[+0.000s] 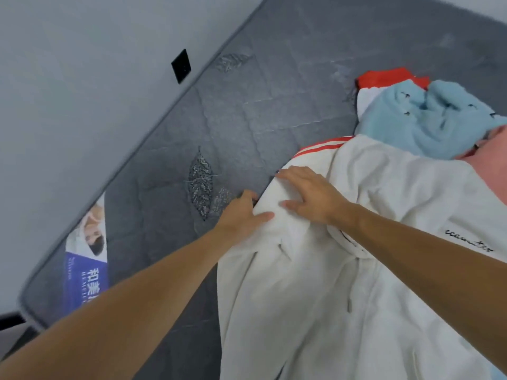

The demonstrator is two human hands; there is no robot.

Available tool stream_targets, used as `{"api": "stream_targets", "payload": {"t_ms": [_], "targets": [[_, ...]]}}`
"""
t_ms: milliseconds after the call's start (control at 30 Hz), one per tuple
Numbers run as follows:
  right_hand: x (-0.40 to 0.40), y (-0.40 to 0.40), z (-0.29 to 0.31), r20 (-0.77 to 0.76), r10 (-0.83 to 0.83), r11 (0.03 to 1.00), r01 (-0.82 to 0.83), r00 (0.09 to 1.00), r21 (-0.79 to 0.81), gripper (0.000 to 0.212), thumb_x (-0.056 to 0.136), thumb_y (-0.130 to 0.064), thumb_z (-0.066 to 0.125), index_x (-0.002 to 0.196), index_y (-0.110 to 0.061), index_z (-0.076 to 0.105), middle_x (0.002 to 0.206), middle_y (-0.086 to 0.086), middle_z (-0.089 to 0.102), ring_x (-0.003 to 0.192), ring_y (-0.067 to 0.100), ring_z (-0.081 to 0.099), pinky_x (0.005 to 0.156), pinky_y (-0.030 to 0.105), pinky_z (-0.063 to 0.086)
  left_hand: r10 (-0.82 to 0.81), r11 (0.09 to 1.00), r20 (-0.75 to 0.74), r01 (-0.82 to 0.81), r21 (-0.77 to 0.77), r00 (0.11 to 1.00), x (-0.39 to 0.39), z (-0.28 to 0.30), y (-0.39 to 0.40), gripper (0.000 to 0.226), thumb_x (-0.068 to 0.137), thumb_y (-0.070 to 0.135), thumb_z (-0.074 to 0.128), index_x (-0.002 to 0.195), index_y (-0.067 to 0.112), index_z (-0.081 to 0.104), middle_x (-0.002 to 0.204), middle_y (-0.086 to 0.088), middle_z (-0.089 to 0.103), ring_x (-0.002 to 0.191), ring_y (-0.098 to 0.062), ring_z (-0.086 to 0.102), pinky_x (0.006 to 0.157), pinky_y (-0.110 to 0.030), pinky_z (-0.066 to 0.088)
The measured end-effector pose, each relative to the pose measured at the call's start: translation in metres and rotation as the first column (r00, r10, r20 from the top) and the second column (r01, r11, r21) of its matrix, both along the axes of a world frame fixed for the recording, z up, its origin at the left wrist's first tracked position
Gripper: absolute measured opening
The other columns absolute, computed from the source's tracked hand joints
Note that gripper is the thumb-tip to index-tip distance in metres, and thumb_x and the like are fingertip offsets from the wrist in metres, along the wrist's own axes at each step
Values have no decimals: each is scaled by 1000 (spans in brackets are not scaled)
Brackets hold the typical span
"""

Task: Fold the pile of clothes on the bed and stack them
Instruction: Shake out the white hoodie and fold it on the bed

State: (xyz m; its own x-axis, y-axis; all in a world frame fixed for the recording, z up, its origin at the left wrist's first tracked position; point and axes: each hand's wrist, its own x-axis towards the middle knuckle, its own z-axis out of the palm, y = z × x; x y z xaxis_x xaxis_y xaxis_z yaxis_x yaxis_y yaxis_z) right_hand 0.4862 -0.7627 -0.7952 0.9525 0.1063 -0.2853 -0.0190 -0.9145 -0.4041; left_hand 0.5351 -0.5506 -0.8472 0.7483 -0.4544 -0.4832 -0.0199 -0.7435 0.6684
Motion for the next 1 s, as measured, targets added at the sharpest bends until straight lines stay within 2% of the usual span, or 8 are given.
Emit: {"api": "stream_targets", "payload": {"t_ms": [67,100,200,400,567,700,867,1000], "targets": [[11,7,-7,-18,37,999,-37,999,-27,72,98,-47,66,160,-25,37,166,0,35,154,22,26,123,35,20,-18,996,-51,14,-91,999,3,-1,3,36,82,49,76,71,23,53,66,10,54,63,-14,54,58,-33,36],[15,9,-9,-26,54,998,-56,998,-43,72,98,-48,65,161,-25,36,167,-1,34,155,21,24,124,35,17,-31,990,-80,20,-137,996,5,-2,5,39,82,44,76,64,22,49,60,10,48,58,-11,46,57,-32,31],[31,9,-8,-45,84,993,-87,996,-79,70,96,-48,67,157,-23,43,158,6,44,150,26,32,122,37,20,-39,963,-202,-16,-267,979,10,2,9,26,90,24,75,72,16,58,67,5,53,64,-12,47,62,-31,34],[61,2,10,-242,211,929,-271,947,-252,38,91,-52,67,114,-21,69,113,1,66,114,26,57,90,37,38,-34,911,-422,-146,-386,906,10,8,8,23,93,14,69,76,12,54,69,2,42,63,-10,39,57,-27,28],[64,-8,15,-326,219,945,-283,920,-164,31,92,-49,70,95,-20,59,96,-1,63,94,24,57,79,38,46,-47,879,-593,-249,-407,804,9,17,-5,37,81,24,70,99,-7,66,93,-12,65,89,-22,60,85,-38,41],[62,-17,16,-343,210,948,-276,916,-157,37,95,-55,64,91,-23,47,83,-5,56,82,23,53,71,36,36,-65,878,-610,-245,-411,790,11,15,-14,44,74,28,72,94,-10,62,93,-14,64,90,-25,59,87,-42,38],[57,-21,16,-390,199,952,-271,899,-140,40,90,-58,66,98,-25,46,87,-7,61,88,22,57,83,39,31,-123,877,-581,-186,-443,804,3,19,-25,29,75,26,70,77,4,52,83,-9,41,81,-25,37,72,-39,28],[55,-26,23,-461,155,958,-247,874,-145,43,84,-65,67,110,-33,53,97,-10,66,98,18,59,92,43,26,-98,868,-551,-200,-454,829,-4,24,-28,23,76,21,66,77,1,55,81,-10,39,79,-26,34,62,-34,26]]}}
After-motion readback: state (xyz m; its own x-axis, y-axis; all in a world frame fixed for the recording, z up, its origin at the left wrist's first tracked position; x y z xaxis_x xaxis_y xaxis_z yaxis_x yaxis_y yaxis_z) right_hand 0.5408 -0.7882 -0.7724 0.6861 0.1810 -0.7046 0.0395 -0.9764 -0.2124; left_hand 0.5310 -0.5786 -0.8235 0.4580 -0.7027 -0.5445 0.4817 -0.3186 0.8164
